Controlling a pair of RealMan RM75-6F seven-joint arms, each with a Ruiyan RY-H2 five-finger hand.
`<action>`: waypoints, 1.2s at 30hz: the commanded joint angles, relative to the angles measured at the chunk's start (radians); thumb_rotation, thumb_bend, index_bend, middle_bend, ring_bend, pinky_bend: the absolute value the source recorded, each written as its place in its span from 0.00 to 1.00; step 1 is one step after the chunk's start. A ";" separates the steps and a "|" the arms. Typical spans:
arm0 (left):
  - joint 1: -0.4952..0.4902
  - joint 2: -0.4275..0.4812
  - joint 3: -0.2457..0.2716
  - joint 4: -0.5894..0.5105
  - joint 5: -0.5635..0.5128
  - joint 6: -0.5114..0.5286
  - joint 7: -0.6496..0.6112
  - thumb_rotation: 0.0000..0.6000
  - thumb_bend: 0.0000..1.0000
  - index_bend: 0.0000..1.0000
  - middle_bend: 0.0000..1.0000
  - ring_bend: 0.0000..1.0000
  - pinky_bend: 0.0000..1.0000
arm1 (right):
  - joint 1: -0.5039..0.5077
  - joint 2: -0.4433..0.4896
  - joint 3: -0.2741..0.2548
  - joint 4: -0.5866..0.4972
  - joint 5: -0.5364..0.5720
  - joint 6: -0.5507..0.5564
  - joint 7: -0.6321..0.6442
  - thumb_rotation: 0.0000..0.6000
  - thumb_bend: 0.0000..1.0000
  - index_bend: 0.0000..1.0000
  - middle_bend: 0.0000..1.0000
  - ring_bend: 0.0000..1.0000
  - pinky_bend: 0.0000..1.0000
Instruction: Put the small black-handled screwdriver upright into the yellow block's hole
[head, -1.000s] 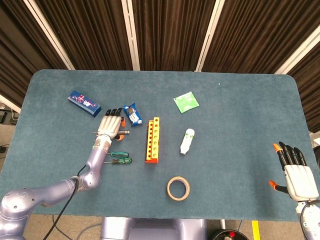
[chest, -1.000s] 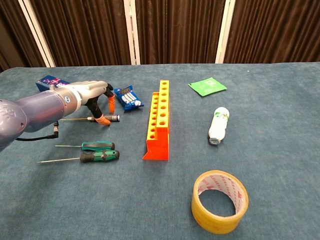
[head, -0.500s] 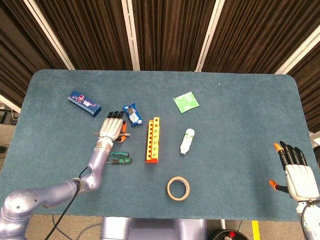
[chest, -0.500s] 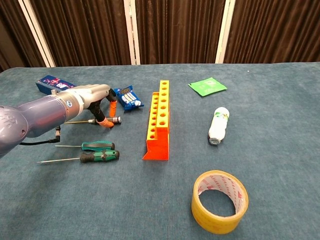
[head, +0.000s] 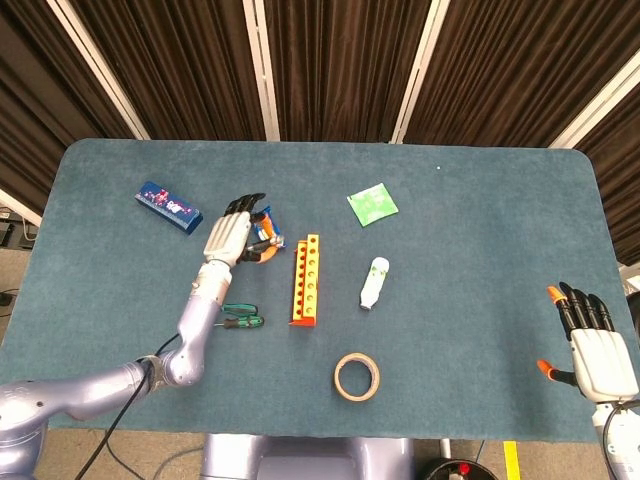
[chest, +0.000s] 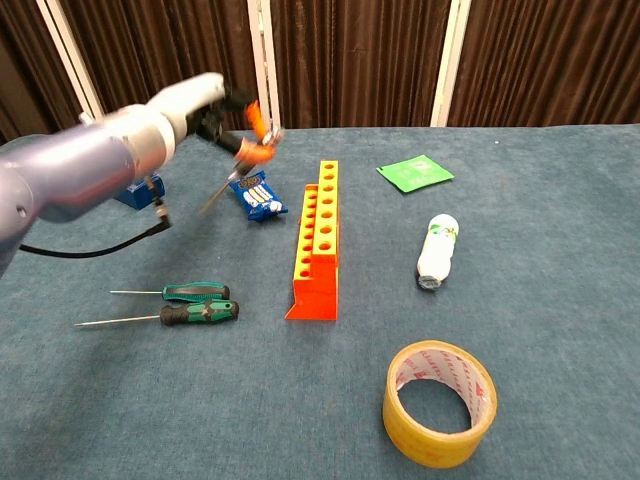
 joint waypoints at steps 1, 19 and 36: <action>0.052 0.055 -0.145 -0.184 0.015 -0.055 -0.298 1.00 0.38 0.74 0.07 0.00 0.00 | 0.001 0.002 0.000 -0.001 0.002 -0.003 0.002 1.00 0.00 0.06 0.00 0.00 0.00; 0.046 0.035 -0.141 -0.213 0.164 -0.113 -0.603 1.00 0.37 0.74 0.10 0.00 0.00 | 0.002 0.001 0.004 -0.001 0.013 -0.009 0.014 1.00 0.00 0.07 0.00 0.00 0.00; 0.020 0.010 -0.075 -0.133 0.249 -0.126 -0.693 1.00 0.37 0.74 0.11 0.00 0.01 | 0.001 0.003 0.003 0.001 0.009 -0.005 0.019 1.00 0.00 0.07 0.00 0.00 0.00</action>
